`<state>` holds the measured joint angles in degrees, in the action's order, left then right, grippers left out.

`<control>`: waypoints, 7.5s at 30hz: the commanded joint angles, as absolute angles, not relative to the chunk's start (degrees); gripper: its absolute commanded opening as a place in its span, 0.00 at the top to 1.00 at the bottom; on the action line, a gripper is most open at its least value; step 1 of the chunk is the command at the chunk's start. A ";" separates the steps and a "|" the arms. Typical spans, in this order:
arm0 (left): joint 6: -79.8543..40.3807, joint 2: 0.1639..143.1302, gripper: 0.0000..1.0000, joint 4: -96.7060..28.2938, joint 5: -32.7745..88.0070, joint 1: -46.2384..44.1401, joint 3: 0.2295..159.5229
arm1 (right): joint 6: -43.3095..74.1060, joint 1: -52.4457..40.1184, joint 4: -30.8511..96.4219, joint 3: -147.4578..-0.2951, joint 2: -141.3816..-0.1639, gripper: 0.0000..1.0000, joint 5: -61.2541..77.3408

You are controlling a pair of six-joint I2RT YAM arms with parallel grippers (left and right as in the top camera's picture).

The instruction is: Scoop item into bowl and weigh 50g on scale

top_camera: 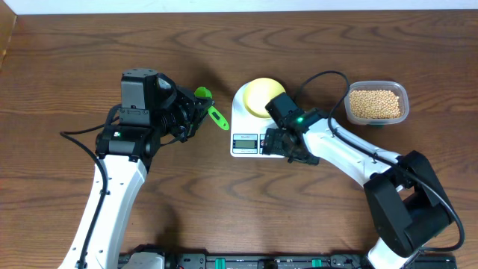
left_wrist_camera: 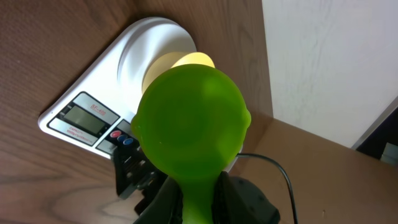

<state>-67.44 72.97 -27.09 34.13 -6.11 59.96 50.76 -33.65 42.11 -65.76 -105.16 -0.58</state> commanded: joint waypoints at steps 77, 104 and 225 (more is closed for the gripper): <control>-66.43 72.97 0.92 -27.14 33.54 -6.20 59.57 | 56.80 -33.58 33.91 -63.66 -109.08 0.01 0.82; -66.43 72.97 0.92 -26.48 33.56 -6.17 59.57 | 55.42 -31.77 36.27 -63.81 -111.72 0.01 6.42; -37.12 72.97 0.93 -24.86 -4.99 1.96 59.57 | 15.75 -29.71 26.41 -79.13 -97.03 0.01 17.98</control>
<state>-37.28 72.97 -24.60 -6.68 1.74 59.92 17.43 -30.87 24.49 -75.72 -98.61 15.84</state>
